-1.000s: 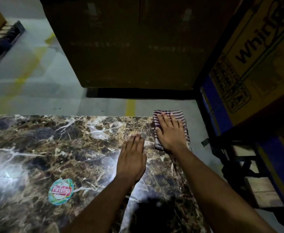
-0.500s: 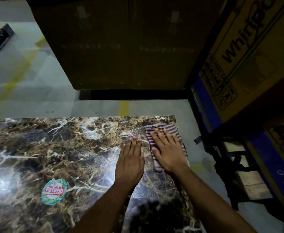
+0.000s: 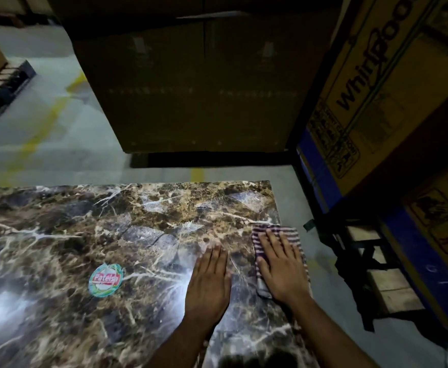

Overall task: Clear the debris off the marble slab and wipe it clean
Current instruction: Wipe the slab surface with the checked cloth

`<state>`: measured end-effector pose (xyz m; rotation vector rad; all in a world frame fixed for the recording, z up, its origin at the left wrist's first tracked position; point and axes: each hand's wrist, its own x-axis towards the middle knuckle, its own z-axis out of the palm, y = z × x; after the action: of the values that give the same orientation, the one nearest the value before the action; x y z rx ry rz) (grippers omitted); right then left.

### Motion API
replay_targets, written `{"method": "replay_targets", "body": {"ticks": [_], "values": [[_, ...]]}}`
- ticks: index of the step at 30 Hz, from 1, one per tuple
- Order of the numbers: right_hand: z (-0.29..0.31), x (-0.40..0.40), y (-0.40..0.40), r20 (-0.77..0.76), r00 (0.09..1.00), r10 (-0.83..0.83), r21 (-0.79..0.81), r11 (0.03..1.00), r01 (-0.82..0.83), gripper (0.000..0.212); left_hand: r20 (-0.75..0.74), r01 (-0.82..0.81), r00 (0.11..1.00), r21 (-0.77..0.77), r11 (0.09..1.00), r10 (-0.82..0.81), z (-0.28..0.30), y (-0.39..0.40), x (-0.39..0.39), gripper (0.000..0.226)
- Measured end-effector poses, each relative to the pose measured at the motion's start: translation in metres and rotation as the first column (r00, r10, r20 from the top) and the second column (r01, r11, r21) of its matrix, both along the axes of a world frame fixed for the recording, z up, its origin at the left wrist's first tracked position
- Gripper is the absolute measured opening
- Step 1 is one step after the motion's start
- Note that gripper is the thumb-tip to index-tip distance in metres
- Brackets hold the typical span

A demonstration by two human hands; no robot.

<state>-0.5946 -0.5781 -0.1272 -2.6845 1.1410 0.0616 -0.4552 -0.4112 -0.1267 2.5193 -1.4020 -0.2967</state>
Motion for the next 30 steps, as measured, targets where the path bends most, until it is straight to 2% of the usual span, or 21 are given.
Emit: {"method": "replay_targets", "body": {"ticks": [2,4,7,10,12,15,18,21,24,28,30], "values": [[0.002,0.016,0.01,-0.009,1.0,-0.007,-0.016,1.0,0.006,0.067,0.007,0.003,1.0,0.015,1.0,-0.003,-0.002,0.012,-0.011,0.06],[0.0,0.019,0.04,-0.006,0.996,0.086,-0.025,0.996,-0.086,0.064,0.015,0.002,1.0,0.029,1.0,-0.002,-0.002,0.021,-0.021,0.06],[0.0,-0.032,0.08,0.0,0.984,0.178,-0.024,0.984,-0.178,0.06,0.026,0.009,1.0,0.03,1.0,-0.01,-0.002,0.039,-0.035,0.059],[-0.003,-0.069,0.075,0.023,0.997,0.067,-0.043,0.997,-0.066,0.061,0.041,0.004,0.999,0.042,0.999,-0.006,-0.003,0.057,-0.049,0.058],[-0.003,-0.058,0.073,0.012,1.0,-0.007,-0.041,0.999,0.007,0.063,0.045,-0.014,0.999,0.046,0.999,0.012,-0.002,0.066,-0.058,0.057],[0.002,-0.043,0.102,0.006,0.998,0.055,-0.021,0.998,-0.055,0.063,0.046,-0.033,0.998,0.038,0.999,0.032,-0.002,0.073,-0.073,0.057],[0.003,-0.086,0.133,-0.013,0.984,0.176,0.005,0.984,-0.176,0.061,0.047,-0.021,0.999,0.026,0.999,0.019,-0.001,0.086,-0.085,0.058],[0.001,-0.113,0.122,-0.01,0.996,0.092,-0.012,0.996,-0.092,0.061,0.03,0.0,1.0,0.027,1.0,-0.001,-0.001,0.104,-0.096,0.059],[0.003,-0.1,0.127,-0.013,1.0,0.003,-0.003,1.0,-0.003,0.063,0.036,-0.002,0.999,0.028,1.0,0.001,-0.003,0.116,-0.108,0.059],[0.004,-0.134,0.171,-0.016,0.98,0.2,0.005,0.98,-0.2,0.061,0.031,0.033,0.999,0.03,0.999,-0.034,-0.003,0.13,-0.119,0.059],[0.004,-0.166,0.172,-0.031,0.979,0.2,0.011,0.98,-0.2,0.061,0.027,0.059,0.998,0.025,0.998,-0.059,-0.005,0.144,-0.125,0.059]]}}
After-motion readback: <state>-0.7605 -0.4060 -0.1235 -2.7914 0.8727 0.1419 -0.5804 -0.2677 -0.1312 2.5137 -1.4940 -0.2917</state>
